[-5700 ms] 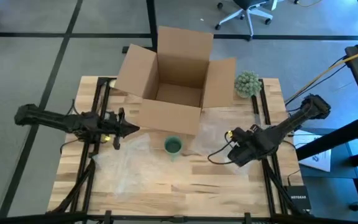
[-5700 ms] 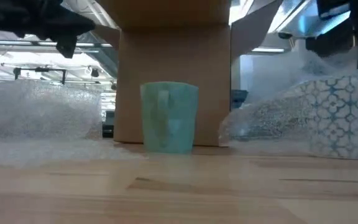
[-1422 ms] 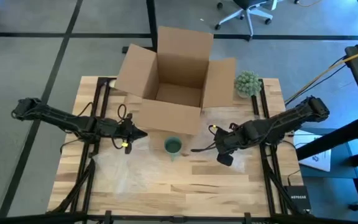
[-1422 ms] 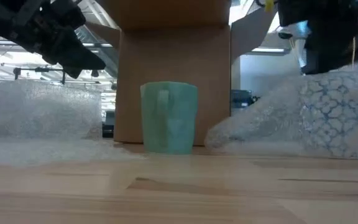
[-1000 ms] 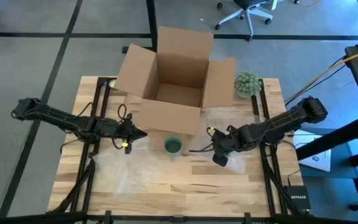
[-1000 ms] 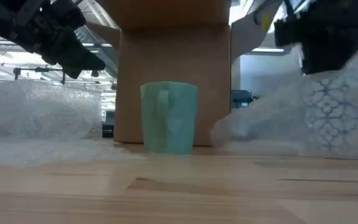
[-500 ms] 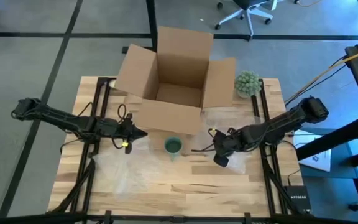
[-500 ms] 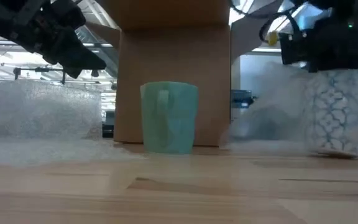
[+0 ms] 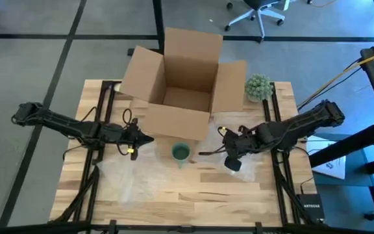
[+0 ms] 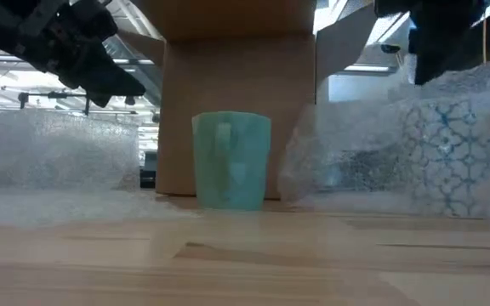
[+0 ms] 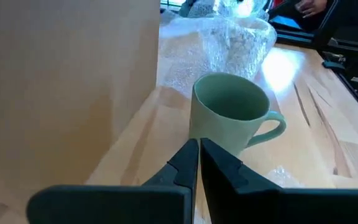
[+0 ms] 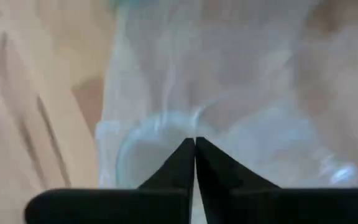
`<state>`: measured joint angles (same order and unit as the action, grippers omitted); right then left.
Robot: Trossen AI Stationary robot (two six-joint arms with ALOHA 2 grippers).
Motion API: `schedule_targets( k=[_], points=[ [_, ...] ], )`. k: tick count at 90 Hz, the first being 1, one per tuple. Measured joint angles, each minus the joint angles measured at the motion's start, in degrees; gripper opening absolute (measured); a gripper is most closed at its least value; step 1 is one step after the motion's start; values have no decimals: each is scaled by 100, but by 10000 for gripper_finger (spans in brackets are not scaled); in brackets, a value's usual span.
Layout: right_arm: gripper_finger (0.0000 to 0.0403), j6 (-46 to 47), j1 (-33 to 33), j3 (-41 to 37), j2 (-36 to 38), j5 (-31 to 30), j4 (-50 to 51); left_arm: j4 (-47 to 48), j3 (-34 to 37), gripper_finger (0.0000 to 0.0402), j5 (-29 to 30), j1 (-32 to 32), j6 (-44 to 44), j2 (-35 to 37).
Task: Wrap mug
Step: Wrap the bottom white blue floral mug glass
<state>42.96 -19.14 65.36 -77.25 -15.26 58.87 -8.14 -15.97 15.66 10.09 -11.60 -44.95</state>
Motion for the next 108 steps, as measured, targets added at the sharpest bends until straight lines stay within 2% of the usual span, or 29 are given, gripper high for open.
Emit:
schedule_targets(
  k=[7, 12, 17, 26, 32, 38, 77, 89, 101, 108],
  points=[
    [1, -9, 56, -97, -16, -644, -249, -4, 0, 0, 17, 0, 2, 2],
    [1, -89, 185, -222, -88, -789, -578, 0, 0, 0, 26, 0, 2, 2],
    [1, -183, 307, -401, -191, -654, -913, 0, 0, 0, 26, 0, 2, 2],
    [1, -445, 500, -666, -436, -46, -1471, 2, 0, 0, 26, 0, 2, 2],
    [1, -580, 500, -708, -539, 425, -1488, 7, 0, 0, 26, 0, 2, 2],
    [1, -565, 409, -707, -542, 610, -1421, 36, 0, 0, 26, 0, 2, 2],
    [1, 308, -274, -716, -212, 577, -598, 22, 0, 0, 109, 0, 72, 0],
    [1, 497, -275, -1106, -208, 602, -956, 15, 0, 0, 109, 0, 30, 0],
    [1, 577, -256, -1720, -287, 797, -1899, 8, 0, 0, 109, 0, 7, 0],
    [1, 670, -256, -1911, -314, 831, -2108, 0, 0, 0, 131, 0, 9, 2]
  ],
)
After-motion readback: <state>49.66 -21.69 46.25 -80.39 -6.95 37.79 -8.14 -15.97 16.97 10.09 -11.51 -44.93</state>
